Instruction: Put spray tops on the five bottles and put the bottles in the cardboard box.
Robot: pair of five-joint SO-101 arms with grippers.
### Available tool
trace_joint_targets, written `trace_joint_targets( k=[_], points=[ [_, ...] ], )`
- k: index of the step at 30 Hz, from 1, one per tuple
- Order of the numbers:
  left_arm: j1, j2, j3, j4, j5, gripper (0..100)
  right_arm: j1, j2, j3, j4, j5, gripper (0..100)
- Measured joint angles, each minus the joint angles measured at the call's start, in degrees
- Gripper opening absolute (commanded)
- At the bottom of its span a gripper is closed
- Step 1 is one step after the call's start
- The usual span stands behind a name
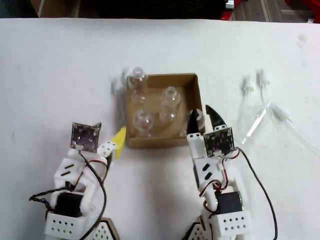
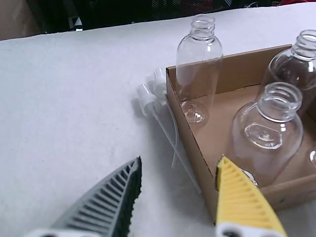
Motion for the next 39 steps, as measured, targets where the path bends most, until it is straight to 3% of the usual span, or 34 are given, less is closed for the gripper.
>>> trace_joint_targets(
  k=[6,11,23,29,39],
  points=[
    [0.0,0.0,0.0,0.0,0.0,23,6.3,-6.0,-0.4,1.3,-0.4,9.2],
    [0.0,0.0,0.0,0.0,0.0,23,13.5,-6.1,-1.2,1.8,-7.6,9.2],
    [0.0,0.0,0.0,0.0,0.0,23,18.8,-6.1,-1.3,1.8,-9.6,9.3],
    [0.0,0.0,0.0,0.0,0.0,23,22.2,-6.1,-1.3,0.1,-9.6,21.4],
    [0.0,0.0,0.0,0.0,0.0,23,32.4,-6.1,-2.5,-4.6,-16.6,17.3]
  ],
)
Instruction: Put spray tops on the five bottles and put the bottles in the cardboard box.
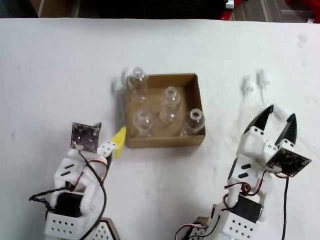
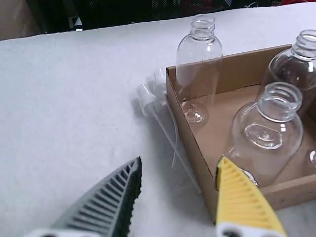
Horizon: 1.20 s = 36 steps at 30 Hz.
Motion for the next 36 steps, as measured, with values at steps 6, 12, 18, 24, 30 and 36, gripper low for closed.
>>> trace_joint_targets(
  k=[6,12,18,24,30,36],
  points=[
    [0.0,0.0,0.0,0.0,0.0,23,-0.4,8.6,-9.8,0.5,4.9,17.3],
    [0.0,0.0,0.0,0.0,0.0,23,-0.3,35.1,-29.9,7.3,5.5,17.3],
    [0.0,0.0,0.0,0.0,0.0,23,1.8,66.7,-55.2,21.6,5.5,17.3],
    [0.0,0.0,0.0,0.0,0.0,23,2.9,94.7,-81.0,39.6,5.5,17.3],
    [0.0,0.0,0.0,0.0,0.0,23,2.9,117.6,-105.5,54.9,5.5,17.3],
    [0.0,0.0,0.0,0.0,0.0,23,3.0,137.1,-125.6,62.7,3.3,17.3]
  ],
)
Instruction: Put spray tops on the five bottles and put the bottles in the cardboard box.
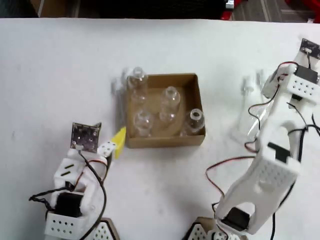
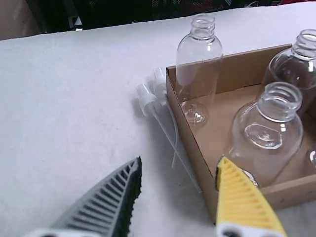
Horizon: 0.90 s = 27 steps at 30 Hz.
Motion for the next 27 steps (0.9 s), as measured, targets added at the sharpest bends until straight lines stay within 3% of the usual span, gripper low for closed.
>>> trace_joint_targets(
  k=[13,27],
  points=[
    [0.0,0.0,0.0,0.0,0.0,23,0.3,24.7,-34.9,13.7,-4.0,17.3],
    [0.0,0.0,0.0,0.0,0.0,23,-1.4,29.7,-46.2,20.8,-4.7,17.3]
  ],
)
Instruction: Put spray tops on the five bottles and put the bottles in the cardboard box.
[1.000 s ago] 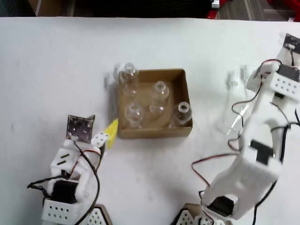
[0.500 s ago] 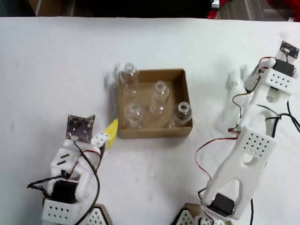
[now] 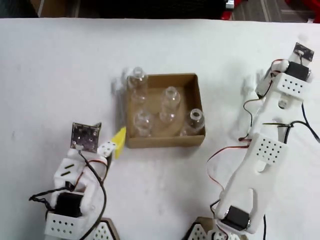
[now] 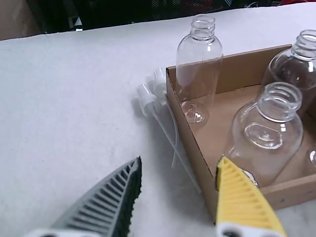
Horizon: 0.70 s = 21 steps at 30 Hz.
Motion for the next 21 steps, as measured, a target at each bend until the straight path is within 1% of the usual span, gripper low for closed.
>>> trace_joint_targets(
  k=[13,15,18,21],
  points=[
    [0.0,0.0,0.0,0.0,0.0,23,0.0,2.7,-0.1,0.1,0.0,17.0],
    [0.0,0.0,0.0,0.0,0.0,23,0.0,3.0,-0.1,0.1,0.0,13.0],
    [0.0,0.0,0.0,0.0,0.0,23,0.0,3.0,-0.1,0.1,0.0,1.4],
    [0.0,0.0,0.0,0.0,0.0,23,0.0,3.0,-0.1,0.1,0.0,3.8]
  ],
)
